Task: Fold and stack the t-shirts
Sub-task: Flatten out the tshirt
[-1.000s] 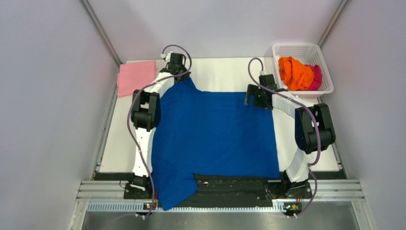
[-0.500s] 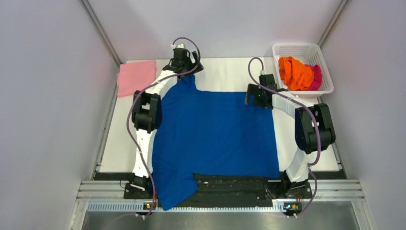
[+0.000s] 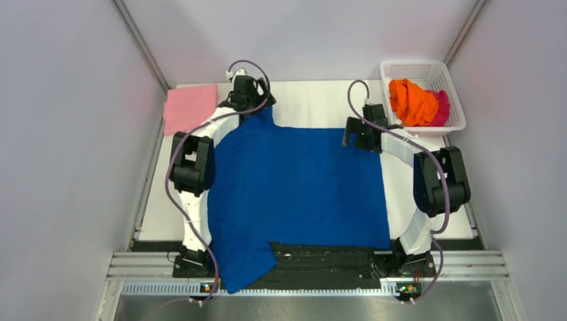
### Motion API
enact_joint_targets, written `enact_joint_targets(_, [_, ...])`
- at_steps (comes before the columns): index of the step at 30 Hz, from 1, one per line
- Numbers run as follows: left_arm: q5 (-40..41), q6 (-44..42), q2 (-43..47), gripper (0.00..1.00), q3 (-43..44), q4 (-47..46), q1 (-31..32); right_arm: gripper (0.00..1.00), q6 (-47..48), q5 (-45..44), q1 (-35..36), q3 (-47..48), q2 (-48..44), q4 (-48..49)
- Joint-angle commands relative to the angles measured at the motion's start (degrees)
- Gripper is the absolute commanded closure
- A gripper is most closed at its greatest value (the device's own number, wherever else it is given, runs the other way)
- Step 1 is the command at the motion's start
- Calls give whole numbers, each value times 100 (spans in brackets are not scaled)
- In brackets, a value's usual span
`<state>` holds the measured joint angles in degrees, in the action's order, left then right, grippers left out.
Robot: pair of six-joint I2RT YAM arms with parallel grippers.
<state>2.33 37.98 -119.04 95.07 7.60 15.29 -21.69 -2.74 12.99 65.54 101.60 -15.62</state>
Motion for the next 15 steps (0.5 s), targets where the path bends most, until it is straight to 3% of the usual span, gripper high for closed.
enact_joint_targets(1, [-41,394,-619,1,386,-263,-42,1,-48,-55,17,-88,-299,116])
enact_joint_targets(7, [174,406,-1437,1,1369,-98,-52,1,-17,-117,16,-171,-329,120])
enact_joint_targets(15, [-200,728,-2289,1,2677,-513,1,1,51,-137,2,-121,-258,79])
